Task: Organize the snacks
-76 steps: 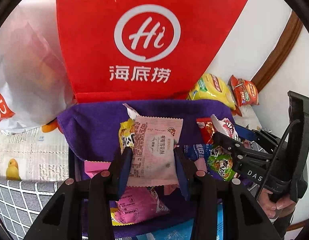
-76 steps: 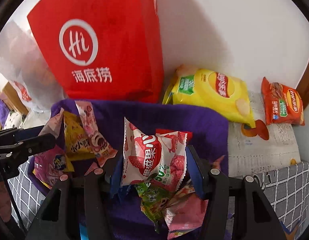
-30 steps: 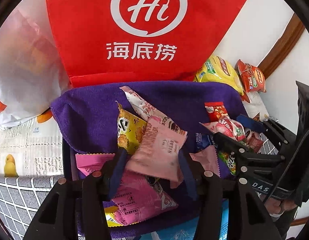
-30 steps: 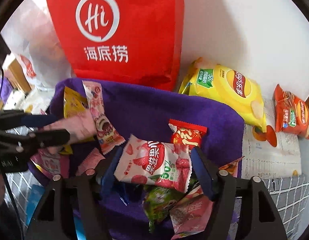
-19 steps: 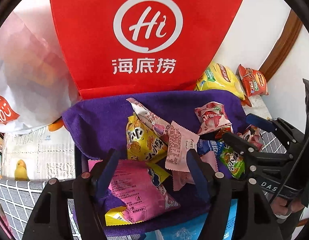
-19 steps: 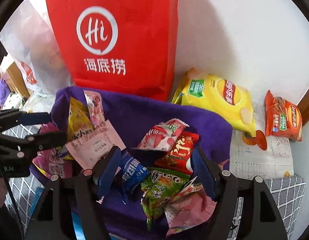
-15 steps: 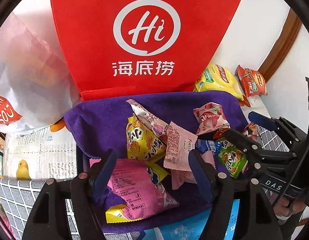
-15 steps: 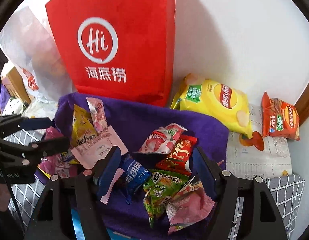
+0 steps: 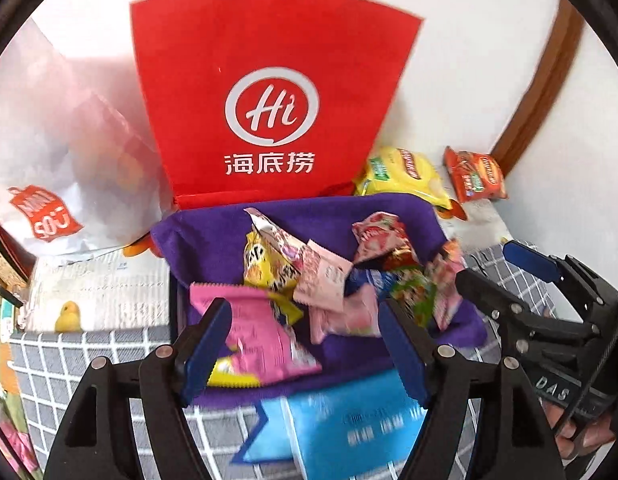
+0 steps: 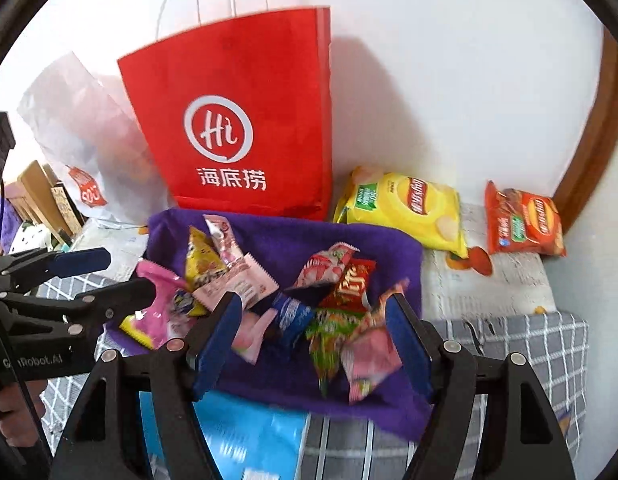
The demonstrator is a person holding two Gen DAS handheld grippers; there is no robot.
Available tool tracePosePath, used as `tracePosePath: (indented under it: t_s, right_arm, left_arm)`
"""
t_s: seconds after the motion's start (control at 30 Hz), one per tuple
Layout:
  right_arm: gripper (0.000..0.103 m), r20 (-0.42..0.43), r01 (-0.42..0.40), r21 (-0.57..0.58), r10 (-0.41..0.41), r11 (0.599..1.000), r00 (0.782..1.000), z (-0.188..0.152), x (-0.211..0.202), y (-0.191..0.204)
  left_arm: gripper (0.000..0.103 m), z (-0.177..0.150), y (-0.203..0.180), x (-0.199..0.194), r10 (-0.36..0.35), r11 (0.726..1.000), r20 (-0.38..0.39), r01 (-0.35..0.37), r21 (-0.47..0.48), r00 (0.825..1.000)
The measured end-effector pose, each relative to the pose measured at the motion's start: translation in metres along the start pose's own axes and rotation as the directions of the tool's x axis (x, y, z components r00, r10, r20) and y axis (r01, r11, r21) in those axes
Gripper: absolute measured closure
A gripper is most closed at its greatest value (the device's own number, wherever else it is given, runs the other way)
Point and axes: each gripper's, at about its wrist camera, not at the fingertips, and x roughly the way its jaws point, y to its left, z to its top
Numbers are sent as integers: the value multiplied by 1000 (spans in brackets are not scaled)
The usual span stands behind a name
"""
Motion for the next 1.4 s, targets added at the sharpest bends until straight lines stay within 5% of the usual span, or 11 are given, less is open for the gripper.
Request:
tracePosePath:
  t_s: [0.33, 0.63, 0.9, 1.4]
  right_arm:
    - [17, 31, 67, 81, -70, 994, 997, -65, -80, 13]
    - [16, 64, 40, 137, -49, 990, 997, -126, -140, 17]
    - [4, 91, 54, 119, -65, 991, 994, -172, -184, 28]
    - [2, 166, 81, 137, -104, 987, 981, -212, -236, 28]
  left_arm:
    - [22, -71, -8, -82, 11, 1000, 120, -13, 13, 993]
    - [22, -134, -20, -136, 59, 998, 197, -62, 6, 979]
    - [16, -181, -42, -174, 133, 990, 263, -141, 13, 956]
    - [12, -217, -68, -204, 131, 990, 308, -140, 7, 942]
